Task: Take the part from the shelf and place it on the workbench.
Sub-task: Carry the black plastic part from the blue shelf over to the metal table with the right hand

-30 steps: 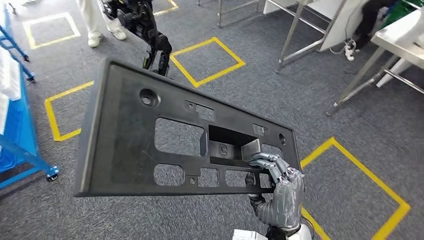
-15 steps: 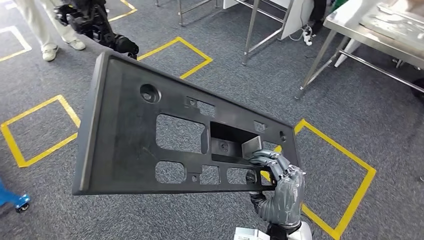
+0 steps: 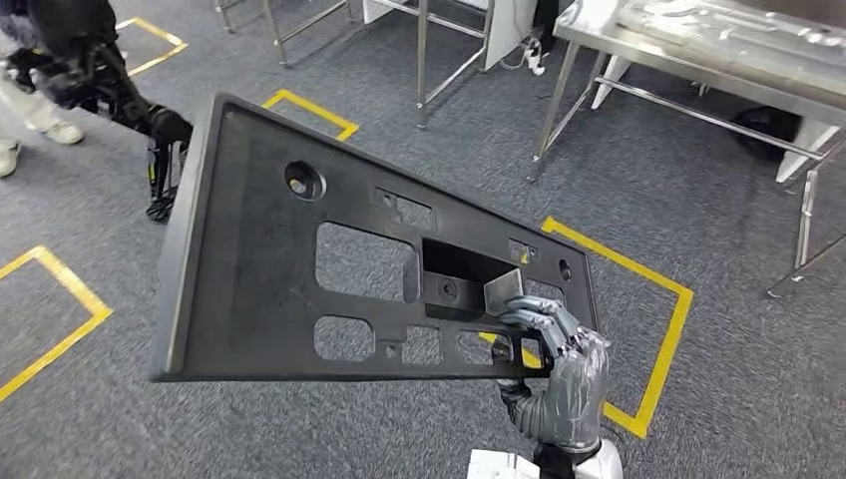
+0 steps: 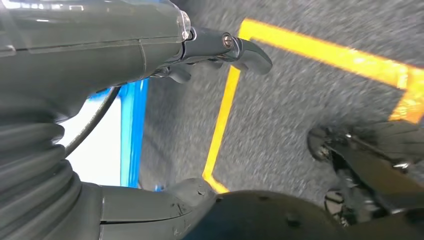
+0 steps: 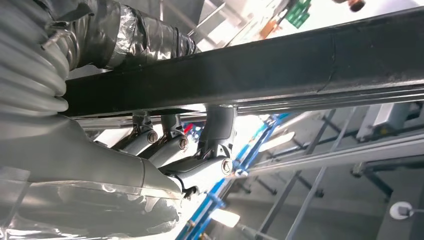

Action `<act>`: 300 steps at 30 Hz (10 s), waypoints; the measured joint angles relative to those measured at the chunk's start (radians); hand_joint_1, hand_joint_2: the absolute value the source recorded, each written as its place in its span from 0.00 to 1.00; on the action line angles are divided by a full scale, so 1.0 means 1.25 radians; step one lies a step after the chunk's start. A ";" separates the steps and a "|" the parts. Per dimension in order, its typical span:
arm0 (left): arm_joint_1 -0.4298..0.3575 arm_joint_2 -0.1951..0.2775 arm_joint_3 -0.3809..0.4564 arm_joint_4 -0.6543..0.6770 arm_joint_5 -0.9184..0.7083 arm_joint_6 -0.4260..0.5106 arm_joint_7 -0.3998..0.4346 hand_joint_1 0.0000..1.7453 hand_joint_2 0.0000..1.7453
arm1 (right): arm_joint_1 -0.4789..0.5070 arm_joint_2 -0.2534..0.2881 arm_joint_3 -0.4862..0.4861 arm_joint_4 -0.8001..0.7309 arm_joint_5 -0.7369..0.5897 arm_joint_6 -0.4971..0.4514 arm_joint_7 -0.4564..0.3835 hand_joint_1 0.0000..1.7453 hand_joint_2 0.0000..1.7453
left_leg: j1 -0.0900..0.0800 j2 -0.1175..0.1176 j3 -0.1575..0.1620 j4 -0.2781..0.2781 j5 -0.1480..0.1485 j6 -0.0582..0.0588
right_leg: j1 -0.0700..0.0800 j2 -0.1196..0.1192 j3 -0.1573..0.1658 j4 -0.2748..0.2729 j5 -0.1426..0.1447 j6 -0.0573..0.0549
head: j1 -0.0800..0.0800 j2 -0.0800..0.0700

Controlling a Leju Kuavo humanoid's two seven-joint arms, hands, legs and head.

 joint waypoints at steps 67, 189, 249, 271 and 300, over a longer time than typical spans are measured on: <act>0.002 -0.003 0.001 0.000 -0.001 0.001 0.010 0.00 1.00 | -0.018 0.002 0.009 0.020 -0.007 0.000 0.007 1.00 1.00 | -0.008 0.058 0.017 -0.023 -0.007 0.007 | 0.007 -0.045 -0.007 -0.003 0.003 -0.004 | 0.000 0.000; 0.001 -0.002 0.012 0.000 0.002 0.049 0.029 0.00 1.00 | -0.024 0.005 0.021 0.033 0.011 0.000 0.018 1.00 1.00 | 0.013 0.062 0.043 -0.044 -0.016 -0.022 | -0.015 -0.080 -0.003 0.000 -0.005 0.019 | -0.001 0.000; 0.000 -0.002 0.015 0.000 0.005 0.054 0.038 0.00 1.00 | -0.030 0.005 0.023 0.035 0.010 0.000 0.022 1.00 1.00 | 0.013 0.062 0.042 -0.043 -0.016 -0.022 | -0.015 -0.080 -0.003 0.000 -0.005 0.019 | -0.001 0.000; -0.003 -0.002 0.015 0.000 0.005 0.061 0.038 0.00 1.00 | -0.040 0.006 0.027 0.048 0.031 0.000 0.031 1.00 1.00 | 0.013 0.062 0.040 -0.036 -0.019 -0.015 | -0.020 -0.080 -0.003 -0.001 -0.003 0.022 | -0.001 0.000; -0.004 -0.010 0.020 0.000 0.006 0.068 0.037 0.00 1.00 | -0.047 0.016 0.027 0.063 0.022 0.000 0.027 1.00 1.00 | 0.020 0.047 0.060 -0.057 -0.020 -0.001 | -0.019 -0.079 -0.007 0.002 -0.004 0.019 | -0.001 0.000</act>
